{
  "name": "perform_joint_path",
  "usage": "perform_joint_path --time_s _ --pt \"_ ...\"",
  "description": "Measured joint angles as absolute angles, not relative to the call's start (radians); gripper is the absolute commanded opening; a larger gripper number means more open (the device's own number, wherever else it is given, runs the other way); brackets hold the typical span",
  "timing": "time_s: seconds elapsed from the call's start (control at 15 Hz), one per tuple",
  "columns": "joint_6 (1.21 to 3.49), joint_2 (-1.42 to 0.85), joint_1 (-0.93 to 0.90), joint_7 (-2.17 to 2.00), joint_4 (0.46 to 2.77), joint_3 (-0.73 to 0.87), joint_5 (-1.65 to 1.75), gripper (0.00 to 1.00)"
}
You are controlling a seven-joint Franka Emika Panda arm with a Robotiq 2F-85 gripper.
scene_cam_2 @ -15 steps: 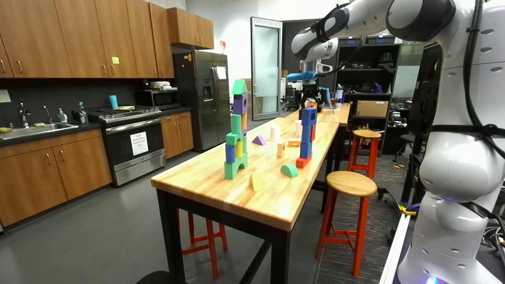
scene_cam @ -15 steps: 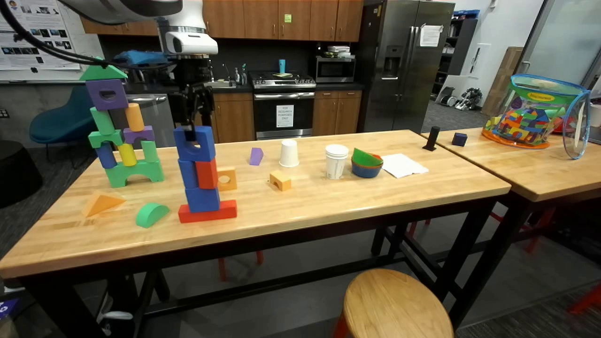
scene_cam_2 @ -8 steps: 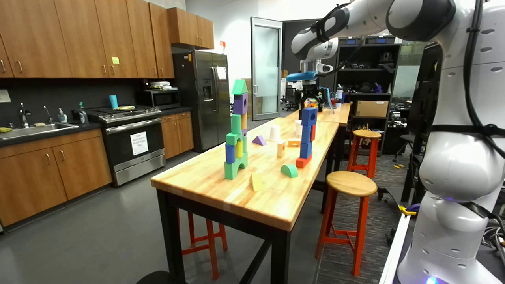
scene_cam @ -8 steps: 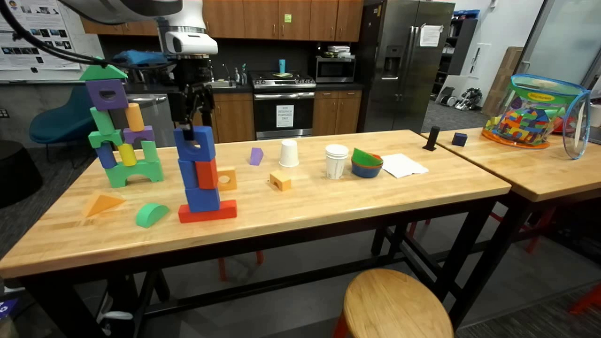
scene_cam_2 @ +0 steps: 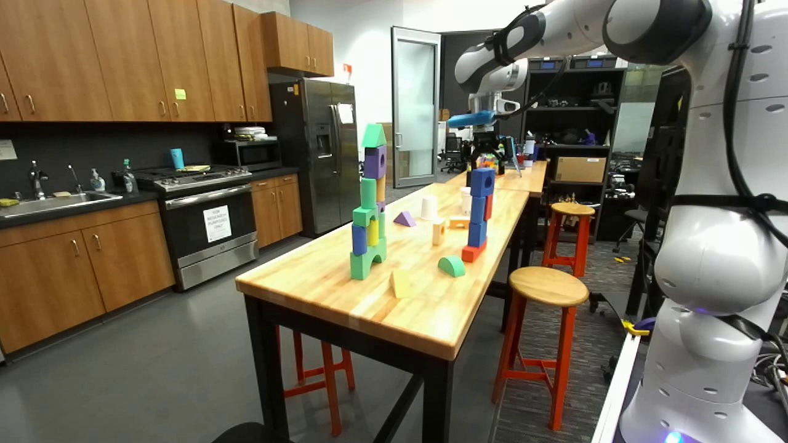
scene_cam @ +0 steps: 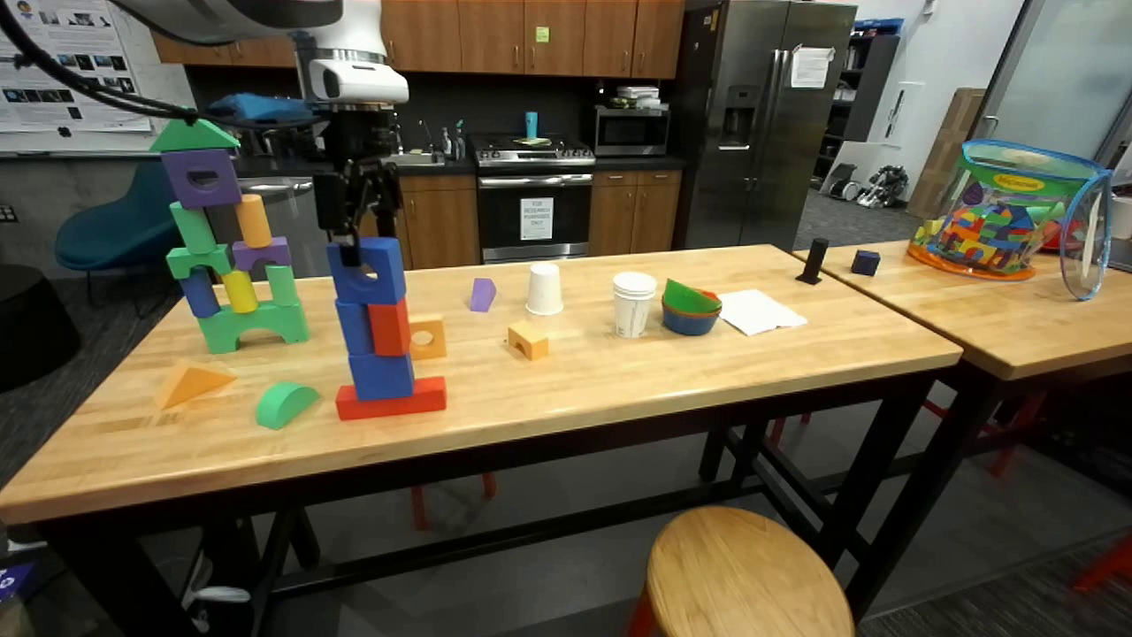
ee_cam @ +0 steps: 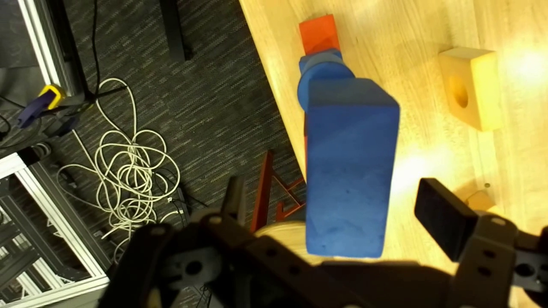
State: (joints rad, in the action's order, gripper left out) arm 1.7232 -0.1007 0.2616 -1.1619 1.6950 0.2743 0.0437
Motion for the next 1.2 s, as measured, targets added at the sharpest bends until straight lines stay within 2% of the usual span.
perform_joint_path --time_s 0.6,1.2 --pt "1.747 -0.071 0.254 -1.162 1.680 0.269 0.052 1.00" --pt "1.668 0.147 0.241 -1.123 1.651 0.220 0.231 1.00"
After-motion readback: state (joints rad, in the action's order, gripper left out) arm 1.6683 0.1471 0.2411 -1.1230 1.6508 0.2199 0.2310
